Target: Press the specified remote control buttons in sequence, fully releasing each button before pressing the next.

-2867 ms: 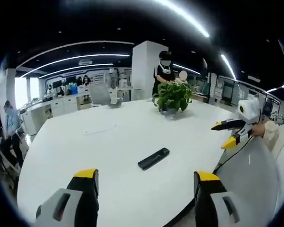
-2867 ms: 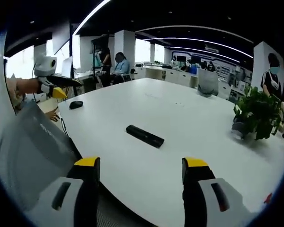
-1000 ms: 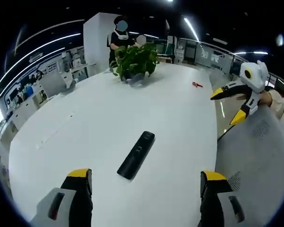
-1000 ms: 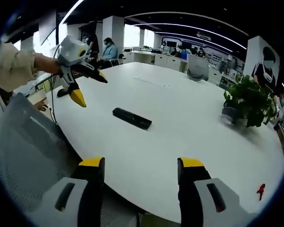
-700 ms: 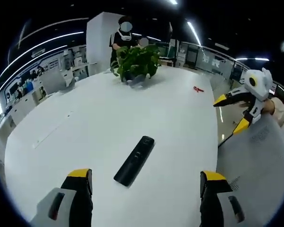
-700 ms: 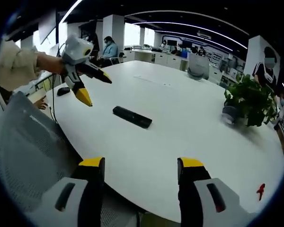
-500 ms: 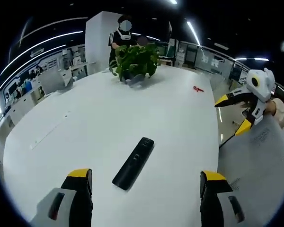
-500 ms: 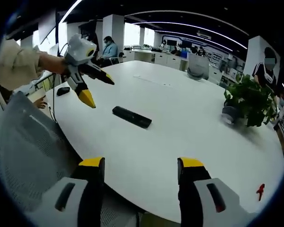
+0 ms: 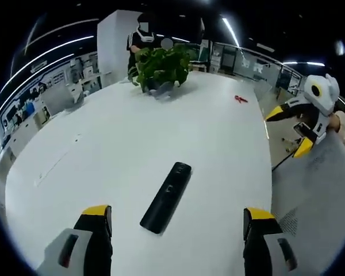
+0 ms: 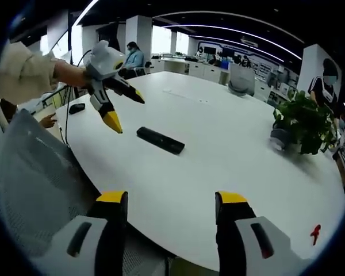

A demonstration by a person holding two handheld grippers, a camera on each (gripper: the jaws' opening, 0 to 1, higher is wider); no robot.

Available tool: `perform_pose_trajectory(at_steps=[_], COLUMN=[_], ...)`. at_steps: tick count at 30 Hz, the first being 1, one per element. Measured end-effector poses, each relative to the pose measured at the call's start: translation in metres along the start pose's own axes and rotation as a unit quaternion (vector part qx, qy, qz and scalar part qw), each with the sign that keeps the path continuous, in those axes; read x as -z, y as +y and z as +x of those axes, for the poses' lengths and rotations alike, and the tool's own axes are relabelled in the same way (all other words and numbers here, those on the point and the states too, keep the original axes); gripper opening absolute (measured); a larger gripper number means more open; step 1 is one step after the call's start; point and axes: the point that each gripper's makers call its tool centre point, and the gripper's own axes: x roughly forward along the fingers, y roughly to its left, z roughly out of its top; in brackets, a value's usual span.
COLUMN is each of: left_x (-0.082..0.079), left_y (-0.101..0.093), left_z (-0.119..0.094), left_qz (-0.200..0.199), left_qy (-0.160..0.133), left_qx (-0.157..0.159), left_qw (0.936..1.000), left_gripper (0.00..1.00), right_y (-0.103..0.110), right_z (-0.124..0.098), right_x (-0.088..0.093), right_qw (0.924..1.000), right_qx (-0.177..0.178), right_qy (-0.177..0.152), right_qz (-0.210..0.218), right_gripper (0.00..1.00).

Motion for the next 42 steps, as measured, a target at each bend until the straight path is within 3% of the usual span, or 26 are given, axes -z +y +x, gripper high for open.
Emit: perform_pose_trajectory(at_steps=[19,42], left_x=[0.01,0.018], left_y=[-0.003,0.001], left_z=[0.019,0.034], left_qz=[0.014,0.027], left_qy=[0.028,0.055], left_qx=[0.015,0.028], left_qw=[0.9994,0.9977], left_gripper=[0.98,0.98], right_y=[-0.015,-0.019], right_z=[0.005,0.005], right_x=[0.002,0.006], right_qw=[0.9997,0.9997], right_qx=[0.009,0.012], right_qy=[0.018,0.023], right_qz=[-0.016,-0.002], right_gripper=[0.63,0.62])
